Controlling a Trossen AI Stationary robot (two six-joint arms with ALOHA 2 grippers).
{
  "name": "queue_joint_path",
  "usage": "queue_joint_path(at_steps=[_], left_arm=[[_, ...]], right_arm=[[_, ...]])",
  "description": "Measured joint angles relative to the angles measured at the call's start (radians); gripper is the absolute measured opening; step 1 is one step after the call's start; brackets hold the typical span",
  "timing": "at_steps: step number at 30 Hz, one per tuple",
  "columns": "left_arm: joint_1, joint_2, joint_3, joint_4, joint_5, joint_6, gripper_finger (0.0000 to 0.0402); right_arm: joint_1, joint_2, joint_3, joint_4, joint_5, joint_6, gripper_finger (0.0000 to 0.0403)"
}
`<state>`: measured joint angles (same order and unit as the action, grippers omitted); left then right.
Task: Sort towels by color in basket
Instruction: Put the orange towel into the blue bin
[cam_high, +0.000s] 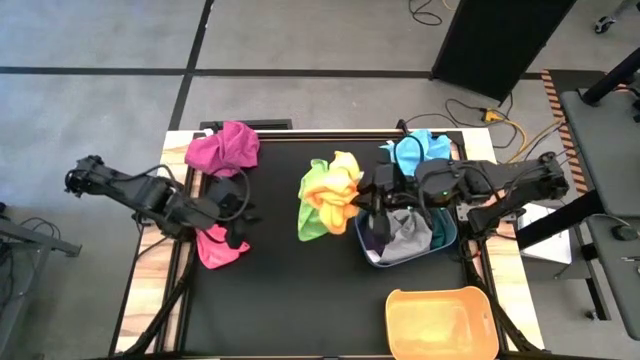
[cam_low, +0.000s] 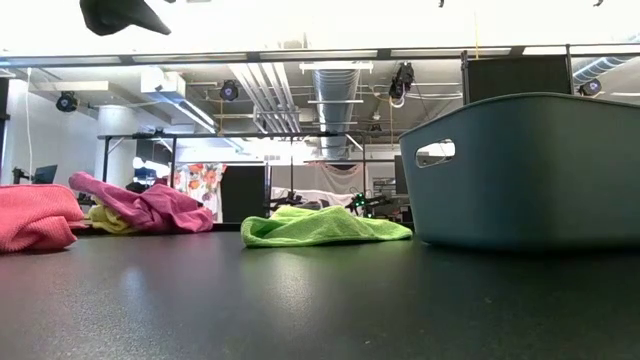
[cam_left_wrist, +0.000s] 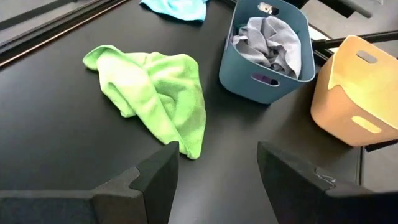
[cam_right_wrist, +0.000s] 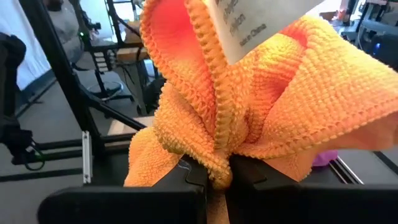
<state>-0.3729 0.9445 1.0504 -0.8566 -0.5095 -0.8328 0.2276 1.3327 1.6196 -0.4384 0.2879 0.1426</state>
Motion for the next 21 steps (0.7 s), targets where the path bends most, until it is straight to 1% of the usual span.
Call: queue_joint_path(at_steps=[6, 11, 13, 16, 18, 21], left_arm=[[-0.001, 0.079, 0.0, 0.095, -0.006, 0.031, 0.0201], [-0.016, 0.1, 0.0, 0.169, -0.004, 0.063, 0.0201], [-0.021, 0.089, 0.0, 0.167, -0.001, 0.067, 0.0201], [-0.036, 0.05, 0.0, 0.154, 0.017, 0.088, 0.0201], [-0.058, 0.016, 0.001, 0.129, 0.019, 0.102, 0.0201], [-0.085, -0.039, 0.001, 0.08, 0.009, 0.143, 0.0201]], right_arm=[[-0.001, -0.003, -0.001, -0.015, 0.03, 0.079, 0.0018], [0.0, -0.003, -0.003, -0.076, 0.019, 0.144, 0.0018], [0.002, -0.003, -0.003, -0.101, 0.028, 0.178, 0.0018], [0.001, -0.002, -0.003, -0.169, 0.057, 0.27, 0.0018], [0.001, 0.007, -0.003, -0.23, 0.081, 0.353, 0.0018], [0.001, 0.028, -0.005, -0.309, 0.083, 0.517, 0.0018]])
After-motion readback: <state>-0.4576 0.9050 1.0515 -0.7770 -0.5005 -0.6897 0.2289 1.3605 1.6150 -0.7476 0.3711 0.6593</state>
